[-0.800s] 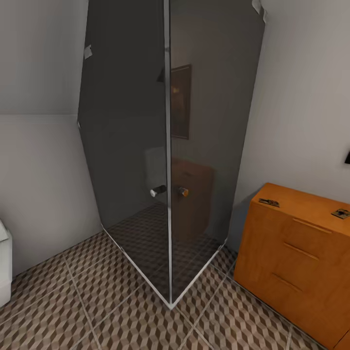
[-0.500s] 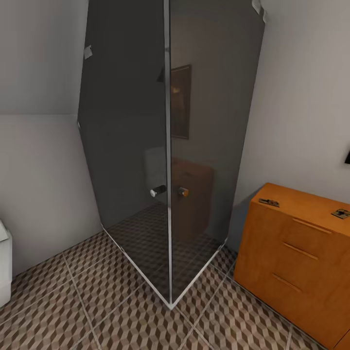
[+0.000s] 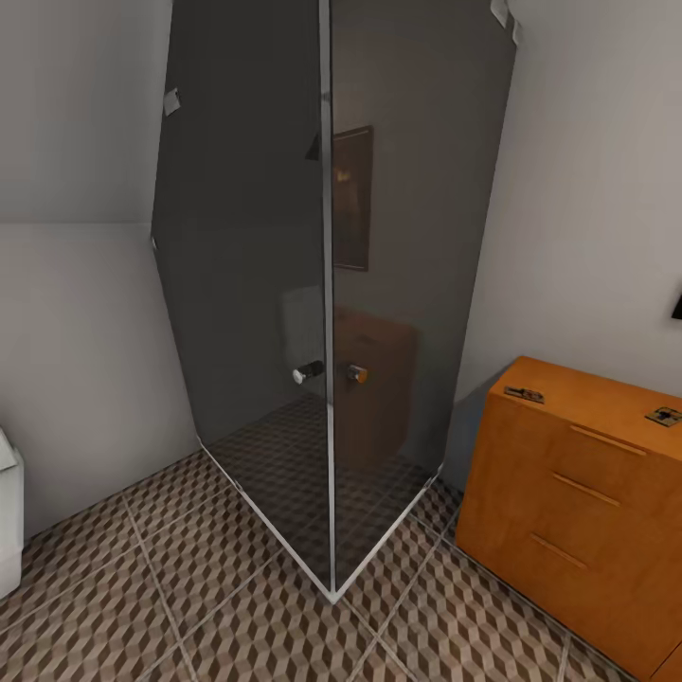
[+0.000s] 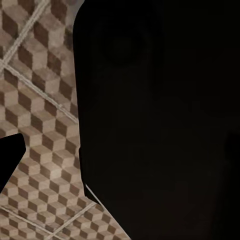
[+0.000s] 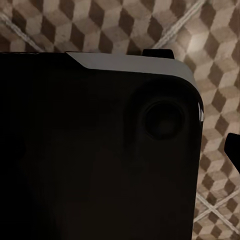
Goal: Take the four mousetraps from the cabinet in the bathroom and place them on the bathroom floor. Make sure all four end up on the same floor surface, and ensure that at least two of them are either under or directly next to the same bathroom sink.
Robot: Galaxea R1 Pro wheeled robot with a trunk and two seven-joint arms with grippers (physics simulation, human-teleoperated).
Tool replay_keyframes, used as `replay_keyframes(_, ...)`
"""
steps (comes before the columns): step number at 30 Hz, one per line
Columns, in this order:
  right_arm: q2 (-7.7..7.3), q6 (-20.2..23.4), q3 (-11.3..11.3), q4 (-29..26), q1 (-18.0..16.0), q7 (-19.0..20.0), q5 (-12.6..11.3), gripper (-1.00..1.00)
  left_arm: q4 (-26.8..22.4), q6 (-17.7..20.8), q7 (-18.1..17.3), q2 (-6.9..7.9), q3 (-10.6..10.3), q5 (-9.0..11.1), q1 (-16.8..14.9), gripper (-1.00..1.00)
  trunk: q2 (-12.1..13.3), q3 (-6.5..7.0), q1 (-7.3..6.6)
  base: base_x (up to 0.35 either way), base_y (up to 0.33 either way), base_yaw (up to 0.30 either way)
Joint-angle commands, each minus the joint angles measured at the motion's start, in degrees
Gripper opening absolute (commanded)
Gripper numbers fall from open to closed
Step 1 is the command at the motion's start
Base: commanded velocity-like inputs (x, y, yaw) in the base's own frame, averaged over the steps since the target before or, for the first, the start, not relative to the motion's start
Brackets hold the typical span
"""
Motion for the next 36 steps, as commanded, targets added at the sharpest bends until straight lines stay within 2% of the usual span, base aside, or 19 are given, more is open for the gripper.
replay_keyframes(1,0.03,-0.53,-0.03,0.05,-0.04,-0.02,0.01,1.00,0.01,0.02,0.00,0.01,0.02,-0.02,-0.01,1.00,-0.03,-0.06,0.00,0.000,0.000,0.000)
replay_keyframes(20,0.07,-6.63,0.00,0.05,-0.05,-0.03,0.01,1.00,0.01,0.03,-0.02,0.02,0.01,-0.02,-0.02,1.00,-0.03,-0.06,0.00,0.000,0.000,0.000)
replay_keyframes(36,0.10,-6.97,-0.05,0.05,-0.05,-0.11,-0.12,1.00,-0.01,0.02,-0.02,-0.10,0.00,0.24,0.01,1.00,-0.03,-0.06,0.00,0.000,0.000,0.000)
